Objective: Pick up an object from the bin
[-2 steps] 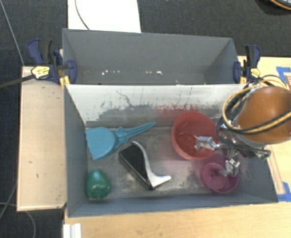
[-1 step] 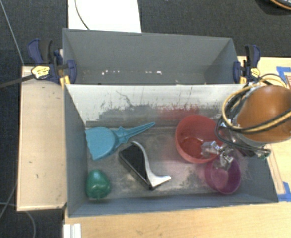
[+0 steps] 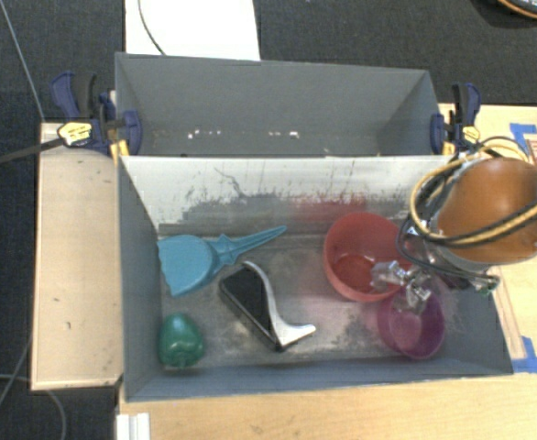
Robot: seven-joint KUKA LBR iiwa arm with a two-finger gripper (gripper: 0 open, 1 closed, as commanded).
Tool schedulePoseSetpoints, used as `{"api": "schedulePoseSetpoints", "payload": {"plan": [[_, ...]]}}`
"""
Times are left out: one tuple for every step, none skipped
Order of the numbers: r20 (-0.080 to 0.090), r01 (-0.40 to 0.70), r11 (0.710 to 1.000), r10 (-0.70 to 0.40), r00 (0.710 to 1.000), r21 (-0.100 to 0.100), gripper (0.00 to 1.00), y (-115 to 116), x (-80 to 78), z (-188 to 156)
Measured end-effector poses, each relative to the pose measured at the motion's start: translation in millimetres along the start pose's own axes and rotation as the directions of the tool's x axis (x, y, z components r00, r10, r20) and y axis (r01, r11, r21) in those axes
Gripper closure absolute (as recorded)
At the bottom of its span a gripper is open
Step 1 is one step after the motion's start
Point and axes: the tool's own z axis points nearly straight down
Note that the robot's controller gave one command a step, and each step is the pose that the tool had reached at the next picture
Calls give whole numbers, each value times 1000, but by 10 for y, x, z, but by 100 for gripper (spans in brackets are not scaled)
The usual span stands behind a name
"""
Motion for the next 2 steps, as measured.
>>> {"api": "schedulePoseSetpoints", "payload": {"plan": [[7,2,1000,-2,1000,4,100,-22,-40,8],[2,-11,1000,11,1000,-6,100,-1,-6,-263]]}}
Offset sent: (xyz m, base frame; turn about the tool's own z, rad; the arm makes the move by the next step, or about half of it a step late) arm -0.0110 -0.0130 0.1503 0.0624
